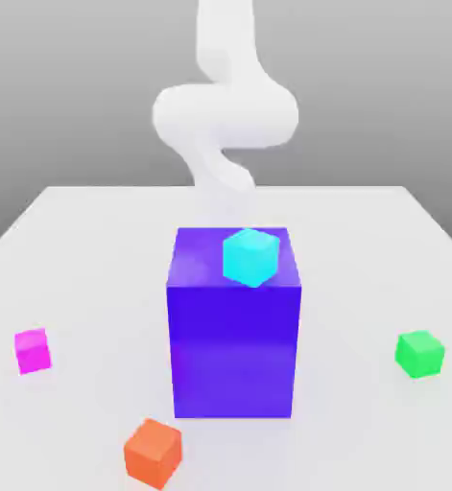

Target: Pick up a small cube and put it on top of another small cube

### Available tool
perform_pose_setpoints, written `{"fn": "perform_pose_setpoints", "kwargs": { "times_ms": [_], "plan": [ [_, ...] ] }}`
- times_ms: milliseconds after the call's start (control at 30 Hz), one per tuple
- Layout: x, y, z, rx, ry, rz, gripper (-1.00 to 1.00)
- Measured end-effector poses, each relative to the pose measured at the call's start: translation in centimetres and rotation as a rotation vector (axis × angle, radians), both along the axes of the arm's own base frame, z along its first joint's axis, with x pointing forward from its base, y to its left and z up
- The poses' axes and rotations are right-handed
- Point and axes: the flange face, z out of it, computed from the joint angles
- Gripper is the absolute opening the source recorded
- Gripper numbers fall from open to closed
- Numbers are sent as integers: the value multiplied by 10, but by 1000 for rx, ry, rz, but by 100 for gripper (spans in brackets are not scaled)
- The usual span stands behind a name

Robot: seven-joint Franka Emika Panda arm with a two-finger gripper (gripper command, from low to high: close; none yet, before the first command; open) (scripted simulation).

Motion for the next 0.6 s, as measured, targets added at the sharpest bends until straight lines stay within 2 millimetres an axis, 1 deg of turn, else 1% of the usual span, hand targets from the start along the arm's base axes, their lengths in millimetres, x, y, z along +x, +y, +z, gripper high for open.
{"fn": "perform_pose_setpoints", "kwargs": {
  "times_ms": [67, 133, 200, 300, 367, 467, 567, 600],
  "plan": [
    [22, -32, -43, 27, 66, -91, 0],
    [35, -65, -86, 56, 127, -178, 0],
    [42, -98, -129, 87, 185, -265, 0],
    [39, -146, -195, 137, 271, -397, 0],
    [29, -176, -240, 174, 326, -486, 0],
    [3, -216, -305, 233, 407, -619, 0],
    [-34, -247, -368, 298, 485, -755, 0],
    [-54, -261, -388, 325, 509, -817, 0]
  ]
}}
